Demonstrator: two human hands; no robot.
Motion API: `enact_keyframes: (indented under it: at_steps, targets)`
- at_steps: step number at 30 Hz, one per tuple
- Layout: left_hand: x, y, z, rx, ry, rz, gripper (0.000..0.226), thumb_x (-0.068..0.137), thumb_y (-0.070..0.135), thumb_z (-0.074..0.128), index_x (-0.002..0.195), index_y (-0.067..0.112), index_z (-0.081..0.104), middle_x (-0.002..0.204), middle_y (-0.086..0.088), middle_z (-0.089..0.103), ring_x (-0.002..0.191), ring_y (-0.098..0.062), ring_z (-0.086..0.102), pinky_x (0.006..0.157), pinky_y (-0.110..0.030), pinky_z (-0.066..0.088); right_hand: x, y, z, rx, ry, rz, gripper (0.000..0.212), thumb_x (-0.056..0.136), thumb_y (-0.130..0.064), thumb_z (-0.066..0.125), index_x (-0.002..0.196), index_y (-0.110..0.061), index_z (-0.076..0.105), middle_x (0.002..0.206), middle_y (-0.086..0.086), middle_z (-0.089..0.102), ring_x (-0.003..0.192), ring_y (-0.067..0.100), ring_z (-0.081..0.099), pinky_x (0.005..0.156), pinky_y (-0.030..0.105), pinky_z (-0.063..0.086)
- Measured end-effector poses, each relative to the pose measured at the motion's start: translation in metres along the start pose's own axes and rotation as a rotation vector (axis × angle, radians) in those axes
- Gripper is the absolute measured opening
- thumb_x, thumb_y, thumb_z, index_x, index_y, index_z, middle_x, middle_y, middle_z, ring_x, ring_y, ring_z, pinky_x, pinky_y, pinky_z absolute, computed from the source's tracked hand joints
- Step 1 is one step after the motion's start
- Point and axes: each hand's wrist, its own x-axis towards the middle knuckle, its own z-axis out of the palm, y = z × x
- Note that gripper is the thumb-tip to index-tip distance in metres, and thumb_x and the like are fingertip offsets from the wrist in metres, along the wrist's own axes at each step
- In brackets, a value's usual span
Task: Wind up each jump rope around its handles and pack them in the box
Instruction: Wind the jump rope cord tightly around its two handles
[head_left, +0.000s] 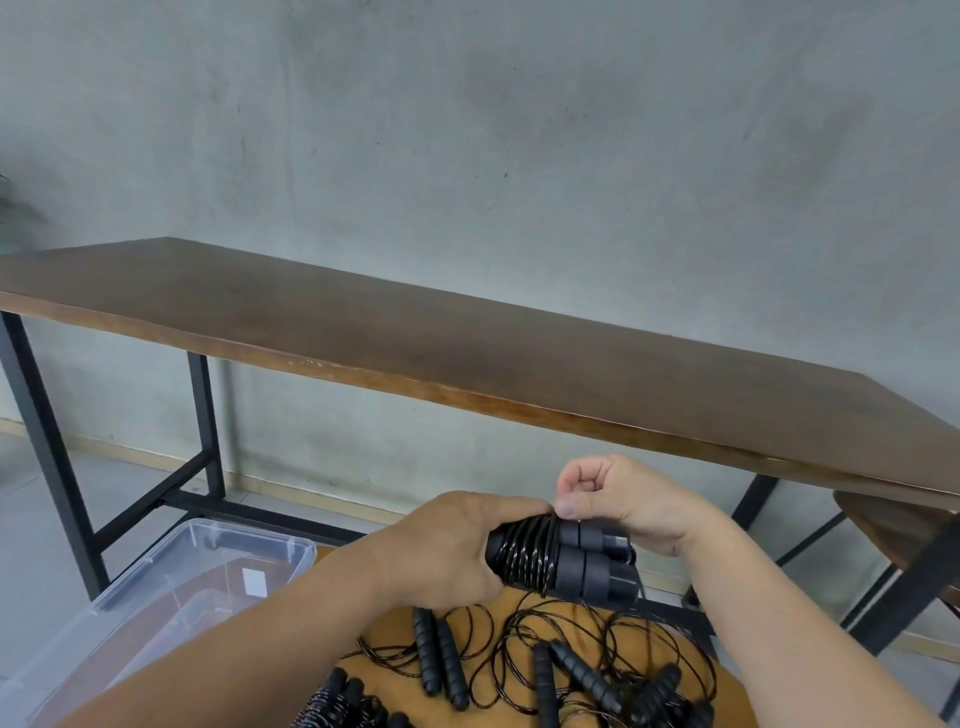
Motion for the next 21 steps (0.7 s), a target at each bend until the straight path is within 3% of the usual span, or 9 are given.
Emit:
enact_keyframes:
  at_steps: [3, 7, 9, 11, 13, 15, 19, 21]
  targets:
    - [0.001, 0.002, -0.001, -0.082, 0.01, 0.003, 0.066, 0.079, 0.003, 0.064, 0.126, 0.047, 0.05, 0.095, 0.008, 0.062, 0.079, -0.003, 0.055, 0.066, -0.016, 0.044, 0.004, 0.012, 0.006, 0.288, -0.004, 0.029, 0.018, 0.077, -0.02, 0.077, 0.082, -0.011, 0.062, 0.073, 0.002, 0.065, 0.064, 0.014, 0.062, 0.057, 0.024, 0.052]
    - [0.005, 0.001, 0.003, -0.186, 0.06, -0.036, 0.073, 0.077, 0.001, 0.064, 0.131, 0.048, 0.048, 0.096, 0.007, 0.062, 0.078, -0.006, 0.057, 0.064, -0.017, 0.045, 0.008, 0.025, 0.023, 0.669, 0.154, 0.061, 0.017, 0.074, -0.017, 0.065, 0.086, -0.007, 0.061, 0.071, 0.005, 0.069, 0.06, 0.015, 0.066, 0.053, 0.027, 0.056]
    - [0.006, 0.0, 0.005, -0.193, 0.089, -0.052, 0.074, 0.077, 0.002, 0.064, 0.132, 0.048, 0.047, 0.096, 0.007, 0.062, 0.079, -0.007, 0.058, 0.064, -0.016, 0.046, 0.01, 0.033, 0.03, 0.901, 0.228, 0.04, 0.023, 0.072, -0.016, 0.067, 0.092, -0.005, 0.07, 0.081, 0.011, 0.074, 0.066, 0.021, 0.071, 0.058, 0.031, 0.06]
    - [0.007, -0.002, 0.005, -0.16, 0.114, -0.066, 0.075, 0.077, 0.004, 0.065, 0.133, 0.05, 0.043, 0.098, 0.01, 0.061, 0.083, -0.006, 0.058, 0.067, -0.015, 0.046, 0.01, 0.04, 0.036, 0.862, 0.266, 0.038, 0.014, 0.087, -0.014, 0.062, 0.093, -0.006, 0.072, 0.086, 0.013, 0.072, 0.071, 0.022, 0.069, 0.061, 0.034, 0.057]
    - [0.008, -0.004, 0.005, -0.124, 0.135, -0.088, 0.076, 0.078, 0.005, 0.065, 0.135, 0.049, 0.039, 0.099, 0.009, 0.061, 0.084, -0.007, 0.059, 0.068, -0.019, 0.049, 0.011, 0.046, 0.046, 0.726, 0.324, 0.047, 0.023, 0.1, -0.007, 0.046, 0.085, -0.007, 0.063, 0.068, 0.007, 0.06, 0.056, 0.014, 0.049, 0.049, 0.024, 0.04]
    - [0.011, -0.009, 0.003, -0.068, 0.166, -0.105, 0.075, 0.079, 0.007, 0.064, 0.137, 0.045, 0.037, 0.098, 0.008, 0.061, 0.085, -0.009, 0.06, 0.072, -0.023, 0.052, 0.01, 0.047, 0.058, 0.663, 0.37, 0.05, 0.028, 0.102, -0.003, 0.039, 0.079, -0.007, 0.055, 0.06, 0.002, 0.045, 0.051, 0.01, 0.029, 0.044, 0.021, 0.023]
    - [0.016, -0.015, 0.002, 0.121, 0.224, -0.126, 0.071, 0.08, 0.014, 0.064, 0.141, 0.038, 0.036, 0.097, 0.012, 0.06, 0.086, -0.012, 0.058, 0.074, -0.025, 0.051, 0.004, 0.049, 0.078, 0.599, 0.402, 0.109, 0.016, 0.102, -0.011, 0.043, 0.091, -0.005, 0.054, 0.06, 0.0, 0.046, 0.051, 0.009, 0.024, 0.043, 0.02, 0.023]
    - [0.018, -0.016, 0.002, 0.238, 0.281, -0.137, 0.07, 0.081, 0.017, 0.063, 0.142, 0.036, 0.034, 0.102, 0.011, 0.059, 0.091, -0.013, 0.058, 0.077, -0.025, 0.05, -0.001, 0.048, 0.084, 0.531, 0.396, 0.152, 0.024, 0.104, -0.019, 0.044, 0.102, 0.0, 0.058, 0.062, 0.0, 0.048, 0.049, 0.009, 0.025, 0.043, 0.02, 0.023]
